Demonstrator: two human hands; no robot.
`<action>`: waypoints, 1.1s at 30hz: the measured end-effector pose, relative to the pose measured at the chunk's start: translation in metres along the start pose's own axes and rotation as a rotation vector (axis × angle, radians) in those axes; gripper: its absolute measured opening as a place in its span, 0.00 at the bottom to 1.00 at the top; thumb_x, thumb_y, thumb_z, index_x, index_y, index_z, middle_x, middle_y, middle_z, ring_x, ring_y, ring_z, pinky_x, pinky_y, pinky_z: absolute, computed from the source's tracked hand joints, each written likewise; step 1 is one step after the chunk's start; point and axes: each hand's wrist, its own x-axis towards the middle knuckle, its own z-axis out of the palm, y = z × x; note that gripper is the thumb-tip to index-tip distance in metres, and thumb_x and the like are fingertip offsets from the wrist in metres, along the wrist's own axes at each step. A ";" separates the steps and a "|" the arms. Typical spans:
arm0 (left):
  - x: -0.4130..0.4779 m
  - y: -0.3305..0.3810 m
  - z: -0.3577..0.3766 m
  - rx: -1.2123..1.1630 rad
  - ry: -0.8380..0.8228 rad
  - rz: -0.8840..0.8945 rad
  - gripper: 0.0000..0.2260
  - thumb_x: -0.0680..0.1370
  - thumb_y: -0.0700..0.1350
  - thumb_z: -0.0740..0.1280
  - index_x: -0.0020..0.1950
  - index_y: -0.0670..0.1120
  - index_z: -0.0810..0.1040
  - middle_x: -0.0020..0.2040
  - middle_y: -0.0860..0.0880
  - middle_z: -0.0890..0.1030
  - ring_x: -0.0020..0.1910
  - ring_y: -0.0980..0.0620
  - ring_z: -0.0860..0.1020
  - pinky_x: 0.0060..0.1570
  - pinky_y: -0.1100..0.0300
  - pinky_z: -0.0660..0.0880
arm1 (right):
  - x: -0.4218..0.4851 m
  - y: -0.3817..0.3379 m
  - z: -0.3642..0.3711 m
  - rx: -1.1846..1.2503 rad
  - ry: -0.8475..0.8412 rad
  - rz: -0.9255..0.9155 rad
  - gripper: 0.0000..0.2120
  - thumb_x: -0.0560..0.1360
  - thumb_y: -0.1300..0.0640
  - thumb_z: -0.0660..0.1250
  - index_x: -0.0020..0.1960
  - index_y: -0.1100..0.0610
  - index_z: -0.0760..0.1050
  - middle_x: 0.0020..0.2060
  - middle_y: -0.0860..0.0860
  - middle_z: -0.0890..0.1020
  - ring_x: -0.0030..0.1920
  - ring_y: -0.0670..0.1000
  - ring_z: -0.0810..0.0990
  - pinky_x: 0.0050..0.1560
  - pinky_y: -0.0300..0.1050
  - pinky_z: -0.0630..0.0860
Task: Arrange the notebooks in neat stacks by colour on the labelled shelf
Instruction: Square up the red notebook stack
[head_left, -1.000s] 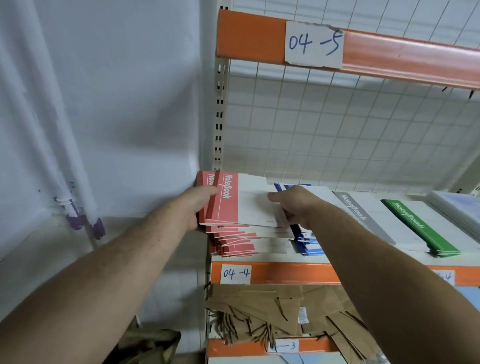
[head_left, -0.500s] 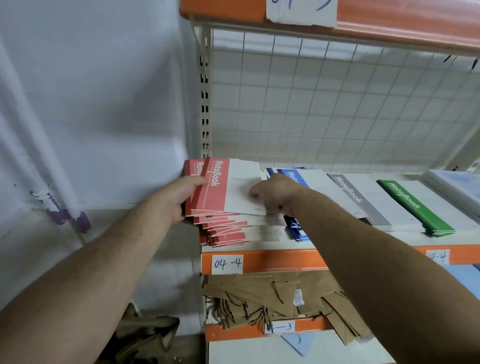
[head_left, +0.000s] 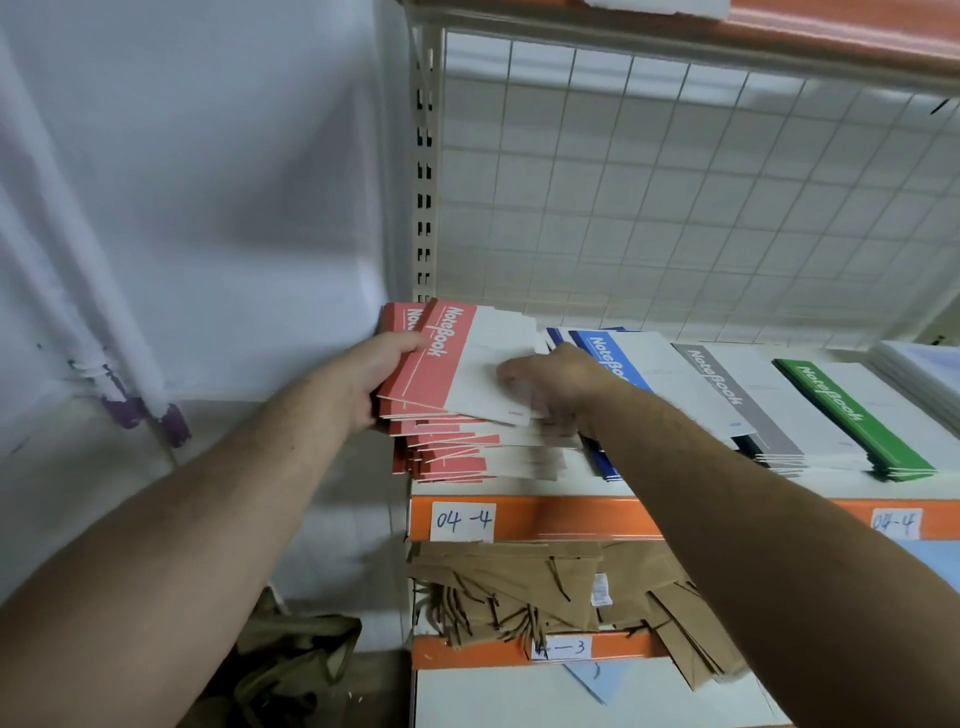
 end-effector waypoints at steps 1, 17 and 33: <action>-0.001 0.000 0.001 0.006 -0.003 -0.001 0.13 0.78 0.53 0.68 0.56 0.47 0.77 0.46 0.44 0.86 0.44 0.44 0.84 0.46 0.52 0.79 | 0.001 0.000 0.000 0.016 0.005 0.006 0.17 0.75 0.47 0.72 0.56 0.58 0.75 0.38 0.52 0.77 0.33 0.50 0.75 0.26 0.38 0.69; -0.007 0.009 0.031 0.066 0.081 0.111 0.16 0.74 0.47 0.75 0.59 0.46 0.78 0.47 0.44 0.85 0.41 0.44 0.84 0.38 0.54 0.80 | 0.001 0.017 -0.003 0.261 0.000 0.091 0.16 0.71 0.53 0.74 0.57 0.58 0.78 0.40 0.53 0.83 0.30 0.49 0.78 0.28 0.38 0.70; -0.006 0.003 0.030 -0.030 0.018 0.035 0.16 0.74 0.52 0.74 0.58 0.46 0.79 0.45 0.44 0.86 0.40 0.44 0.85 0.38 0.54 0.79 | 0.005 0.014 -0.002 0.217 0.033 0.105 0.21 0.71 0.47 0.74 0.59 0.54 0.74 0.52 0.54 0.81 0.53 0.57 0.82 0.57 0.54 0.80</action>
